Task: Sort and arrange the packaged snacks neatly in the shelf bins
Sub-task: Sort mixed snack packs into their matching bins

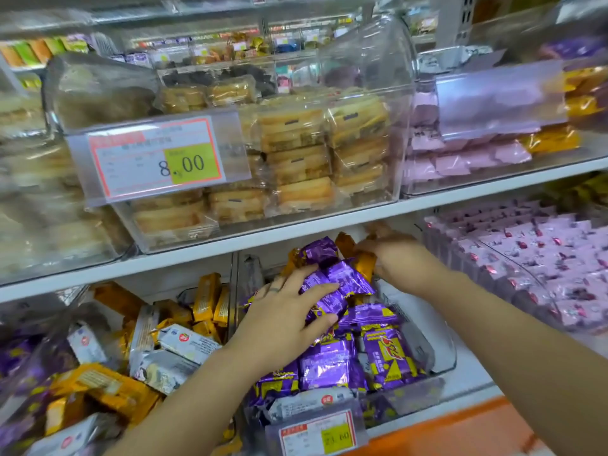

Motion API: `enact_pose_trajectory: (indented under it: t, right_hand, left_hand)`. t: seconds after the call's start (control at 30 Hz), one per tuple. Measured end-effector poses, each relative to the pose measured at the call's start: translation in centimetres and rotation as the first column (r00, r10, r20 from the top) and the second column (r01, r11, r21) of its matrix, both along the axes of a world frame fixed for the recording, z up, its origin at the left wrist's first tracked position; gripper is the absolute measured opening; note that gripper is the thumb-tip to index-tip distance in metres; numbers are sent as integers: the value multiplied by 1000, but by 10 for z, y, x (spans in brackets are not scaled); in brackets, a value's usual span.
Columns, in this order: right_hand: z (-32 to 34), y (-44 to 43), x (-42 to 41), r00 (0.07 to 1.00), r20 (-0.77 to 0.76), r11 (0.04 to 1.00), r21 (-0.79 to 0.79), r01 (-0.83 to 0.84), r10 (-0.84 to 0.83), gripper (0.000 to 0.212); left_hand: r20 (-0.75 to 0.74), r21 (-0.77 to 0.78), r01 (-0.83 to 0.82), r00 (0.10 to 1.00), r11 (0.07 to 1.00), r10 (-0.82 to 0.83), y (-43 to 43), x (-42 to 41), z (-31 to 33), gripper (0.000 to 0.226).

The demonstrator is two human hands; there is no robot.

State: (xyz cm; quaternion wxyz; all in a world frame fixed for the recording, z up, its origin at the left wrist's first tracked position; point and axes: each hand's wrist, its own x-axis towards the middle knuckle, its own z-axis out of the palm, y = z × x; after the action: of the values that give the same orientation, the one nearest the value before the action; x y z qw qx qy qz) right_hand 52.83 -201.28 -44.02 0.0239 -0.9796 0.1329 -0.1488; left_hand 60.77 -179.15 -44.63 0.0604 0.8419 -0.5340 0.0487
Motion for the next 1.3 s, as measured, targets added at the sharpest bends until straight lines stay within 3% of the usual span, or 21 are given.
enact_pose_trajectory:
  t: [0.1, 0.33, 0.5, 0.77, 0.97, 1.03, 1.13, 1.3]
  right_hand:
    - [6, -1, -13, 971, 239, 994, 100, -31, 6, 44]
    - [12, 25, -59, 914, 383, 971, 233, 47, -135, 38]
    - [25, 88, -57, 928, 370, 962, 266, -60, -44, 44]
    - [33, 204, 3, 901, 414, 848, 425, -317, 130, 23]
    - [27, 273, 83, 959, 273, 772, 592, -231, 78, 14]
    - [28, 292, 99, 965, 218, 725, 640, -254, 146, 17]
    - [31, 304, 100, 942, 169, 712, 619, -331, 290, 28]
    - [36, 276, 68, 926, 186, 750, 544, -376, 329, 23]
  left_hand:
    - [-1, -31, -6, 1000, 999, 6, 0, -4, 3, 49]
    - [59, -101, -45, 997, 994, 51, 14, -14, 11, 49]
    - [30, -148, -50, 998, 988, 55, 44, -20, 19, 44]
    - [-17, -181, -265, 964, 947, 266, 147, 7, 33, 32]
    - [-43, -282, -404, 912, 870, 409, 219, 34, 25, 28]
    - [-73, -295, -443, 894, 847, 442, 233, 39, 24, 28]
    - [-87, -252, -481, 875, 840, 476, 246, 44, 20, 27]
    - [-108, -284, -439, 898, 852, 426, 243, 41, 19, 28]
